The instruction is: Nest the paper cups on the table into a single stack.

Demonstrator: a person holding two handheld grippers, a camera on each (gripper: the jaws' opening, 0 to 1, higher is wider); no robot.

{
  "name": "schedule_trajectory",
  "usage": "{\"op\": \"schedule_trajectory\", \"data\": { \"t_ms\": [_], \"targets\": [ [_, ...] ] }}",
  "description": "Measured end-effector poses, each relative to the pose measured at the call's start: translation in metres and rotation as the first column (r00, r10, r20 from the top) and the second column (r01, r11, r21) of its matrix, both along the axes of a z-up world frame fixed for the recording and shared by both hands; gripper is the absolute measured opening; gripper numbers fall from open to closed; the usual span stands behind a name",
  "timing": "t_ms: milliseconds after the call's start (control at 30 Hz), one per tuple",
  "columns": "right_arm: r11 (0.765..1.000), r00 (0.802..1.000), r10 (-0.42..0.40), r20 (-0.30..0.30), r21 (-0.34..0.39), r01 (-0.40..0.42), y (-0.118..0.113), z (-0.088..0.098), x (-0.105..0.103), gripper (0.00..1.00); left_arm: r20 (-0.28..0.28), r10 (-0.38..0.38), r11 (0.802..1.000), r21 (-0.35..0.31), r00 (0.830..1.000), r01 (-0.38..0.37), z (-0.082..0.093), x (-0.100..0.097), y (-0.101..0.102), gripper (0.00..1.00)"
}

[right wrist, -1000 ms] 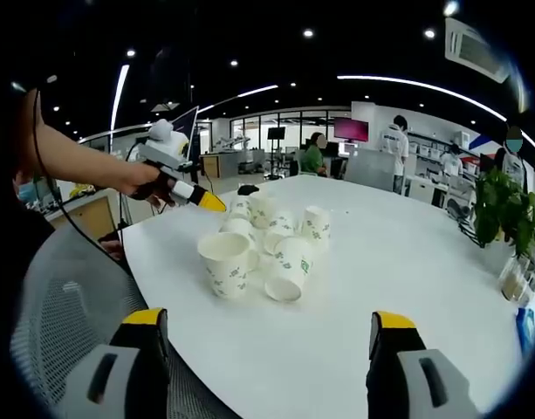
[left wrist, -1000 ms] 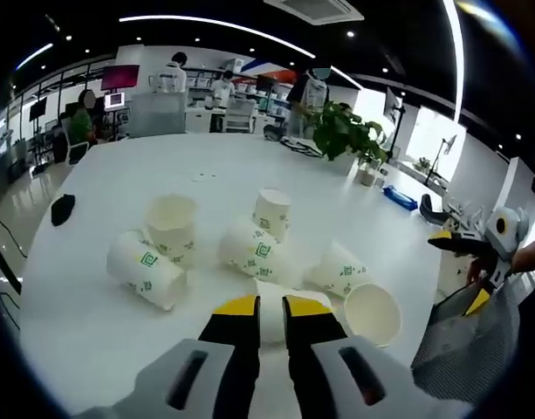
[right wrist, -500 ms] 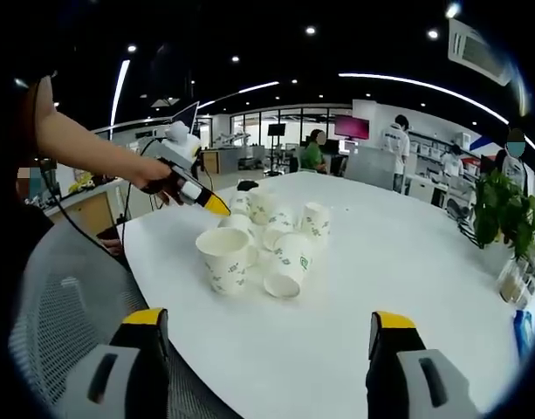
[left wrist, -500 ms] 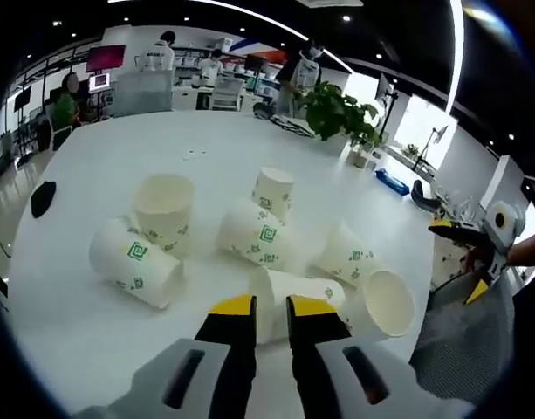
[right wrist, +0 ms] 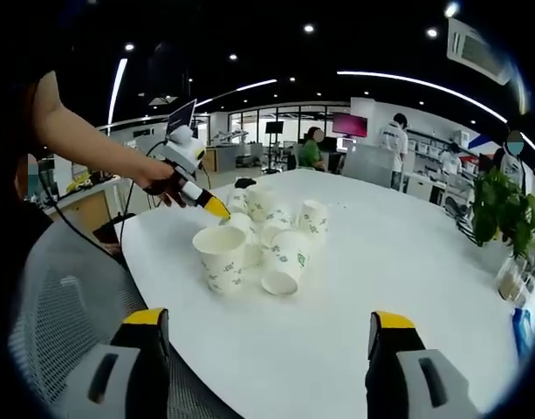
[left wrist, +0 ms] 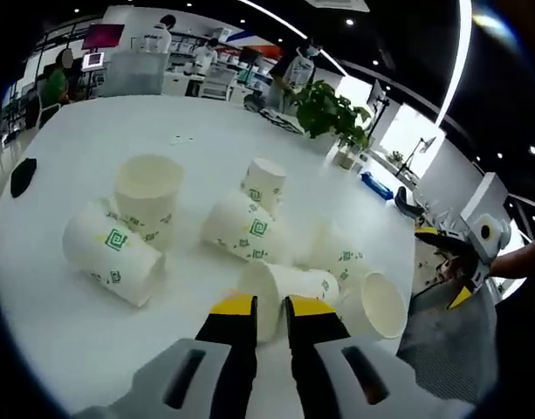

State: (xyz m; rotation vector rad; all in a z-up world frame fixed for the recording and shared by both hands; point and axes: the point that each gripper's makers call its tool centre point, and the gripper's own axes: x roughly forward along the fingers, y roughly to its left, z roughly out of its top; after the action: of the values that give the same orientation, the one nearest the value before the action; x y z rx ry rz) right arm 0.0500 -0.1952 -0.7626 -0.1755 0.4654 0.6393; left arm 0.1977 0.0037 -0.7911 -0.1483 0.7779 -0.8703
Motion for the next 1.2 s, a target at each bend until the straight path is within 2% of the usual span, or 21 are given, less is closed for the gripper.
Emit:
{"op": "schedule_trajectory", "data": {
  "t_ms": [200,767,1000,1200],
  "targets": [
    [1.000,1.000,-0.006,-0.003,-0.009,0.006,-0.002,-0.002,0.000,0.96,-0.019,-0.003,0.999,-0.044,1.000,0.002,0.002,0.001,-0.003,0.10],
    [1.000,1.000,-0.005,-0.013,-0.019,0.005,-0.001,-0.003,-0.001,0.96,-0.033,-0.046,0.996,-0.074,0.998,0.044,0.001,-0.004,-0.017,0.08],
    [1.000,1.000,-0.010,-0.014,-0.023,0.009,-0.003,-0.004,-0.001,0.95,-0.041,-0.072,0.990,-0.128,0.997,0.066,0.010,-0.009,-0.022,0.04],
    [1.000,1.000,-0.008,-0.013,-0.020,0.008,-0.003,-0.004,-0.001,0.95,-0.046,-0.077,0.987,-0.145,0.996,0.069,0.016,-0.014,-0.019,0.01]
  ]
}}
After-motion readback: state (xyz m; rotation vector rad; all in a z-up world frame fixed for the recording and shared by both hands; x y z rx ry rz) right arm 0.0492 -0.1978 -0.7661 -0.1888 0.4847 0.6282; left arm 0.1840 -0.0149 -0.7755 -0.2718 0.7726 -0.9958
